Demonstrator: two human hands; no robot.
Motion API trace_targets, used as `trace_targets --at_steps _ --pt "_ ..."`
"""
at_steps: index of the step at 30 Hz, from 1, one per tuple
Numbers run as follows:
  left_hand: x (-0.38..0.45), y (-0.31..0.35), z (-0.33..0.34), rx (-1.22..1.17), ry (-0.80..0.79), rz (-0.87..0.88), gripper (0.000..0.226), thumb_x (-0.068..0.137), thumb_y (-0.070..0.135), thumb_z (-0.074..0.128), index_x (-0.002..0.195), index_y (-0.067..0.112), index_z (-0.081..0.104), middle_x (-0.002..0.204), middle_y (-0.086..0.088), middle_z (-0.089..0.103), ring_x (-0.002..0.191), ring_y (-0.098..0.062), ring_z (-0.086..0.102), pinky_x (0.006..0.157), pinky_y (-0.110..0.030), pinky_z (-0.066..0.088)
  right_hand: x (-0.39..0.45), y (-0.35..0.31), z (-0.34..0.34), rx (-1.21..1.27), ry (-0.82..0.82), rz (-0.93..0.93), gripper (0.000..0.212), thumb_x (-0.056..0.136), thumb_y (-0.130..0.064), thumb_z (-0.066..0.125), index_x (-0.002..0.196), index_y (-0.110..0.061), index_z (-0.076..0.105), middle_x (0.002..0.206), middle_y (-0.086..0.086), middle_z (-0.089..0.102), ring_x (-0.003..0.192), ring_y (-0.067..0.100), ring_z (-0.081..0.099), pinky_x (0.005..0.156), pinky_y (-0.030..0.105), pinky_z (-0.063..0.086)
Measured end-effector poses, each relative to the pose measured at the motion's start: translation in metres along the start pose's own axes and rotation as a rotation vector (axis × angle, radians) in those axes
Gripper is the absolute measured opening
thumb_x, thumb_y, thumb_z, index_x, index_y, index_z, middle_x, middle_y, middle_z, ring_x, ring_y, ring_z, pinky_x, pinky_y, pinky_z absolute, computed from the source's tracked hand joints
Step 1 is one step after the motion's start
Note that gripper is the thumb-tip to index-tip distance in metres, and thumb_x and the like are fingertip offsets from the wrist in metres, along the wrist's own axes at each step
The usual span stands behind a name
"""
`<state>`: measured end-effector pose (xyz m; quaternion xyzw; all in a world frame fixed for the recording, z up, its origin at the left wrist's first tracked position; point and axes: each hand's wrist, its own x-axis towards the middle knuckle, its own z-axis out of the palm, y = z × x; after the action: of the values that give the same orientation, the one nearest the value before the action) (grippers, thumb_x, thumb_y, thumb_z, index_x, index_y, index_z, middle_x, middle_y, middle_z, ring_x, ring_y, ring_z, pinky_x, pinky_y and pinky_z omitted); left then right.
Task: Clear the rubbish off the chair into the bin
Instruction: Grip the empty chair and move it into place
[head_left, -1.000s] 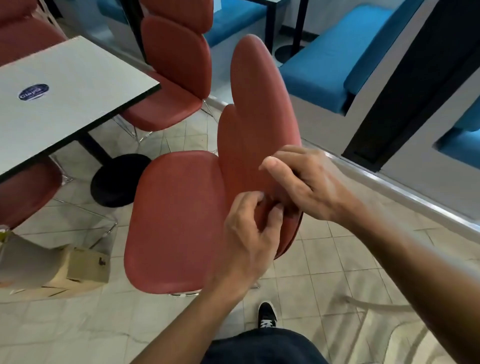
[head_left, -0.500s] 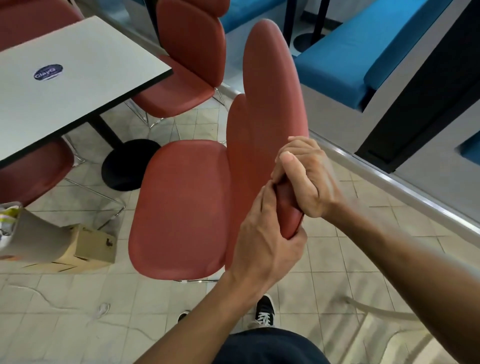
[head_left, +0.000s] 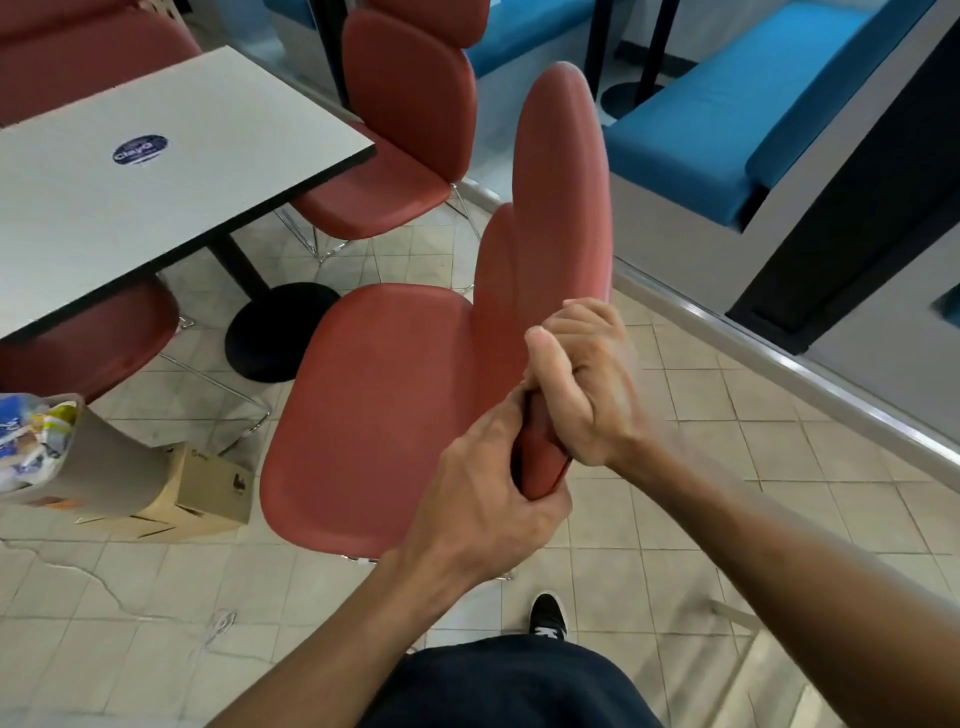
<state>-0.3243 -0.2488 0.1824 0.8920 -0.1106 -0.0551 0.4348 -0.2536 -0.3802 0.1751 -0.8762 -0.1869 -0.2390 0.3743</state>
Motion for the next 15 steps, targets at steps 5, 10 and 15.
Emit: trace_targets --at_steps 5,10,15 --pt "-0.023 -0.013 -0.025 0.005 -0.005 -0.030 0.056 0.073 0.025 0.069 0.125 0.032 0.050 0.083 0.021 0.057 0.076 0.005 0.058 0.067 -0.008 0.043 -0.013 -0.030 0.023 0.030 0.071 -0.025 0.054 0.094 -0.024 0.030 0.045 -0.008 0.048 0.047 -0.002 0.047 0.055 0.017 0.049 0.089 0.038 0.039" --pt "-0.023 -0.012 -0.015 0.057 0.080 -0.048 0.062 0.072 0.041 0.066 0.129 0.035 0.041 0.112 0.015 0.059 0.102 -0.006 0.059 0.086 -0.030 0.053 -0.009 -0.028 0.018 0.052 -0.035 -0.097 0.053 0.093 -0.025 0.031 0.050 -0.002 0.052 0.052 0.007 0.053 0.058 0.027 0.053 0.078 0.041 0.040" --pt "-0.004 0.006 -0.001 0.136 0.187 -0.060 0.084 0.075 0.050 0.066 0.145 0.027 0.027 0.141 0.005 0.044 0.131 -0.017 0.042 0.106 -0.037 0.041 0.021 0.000 -0.002 -0.007 -0.105 -0.195 0.052 0.094 -0.025 0.031 0.061 0.001 0.063 0.068 0.010 0.065 0.078 0.029 0.062 0.089 0.029 0.039"
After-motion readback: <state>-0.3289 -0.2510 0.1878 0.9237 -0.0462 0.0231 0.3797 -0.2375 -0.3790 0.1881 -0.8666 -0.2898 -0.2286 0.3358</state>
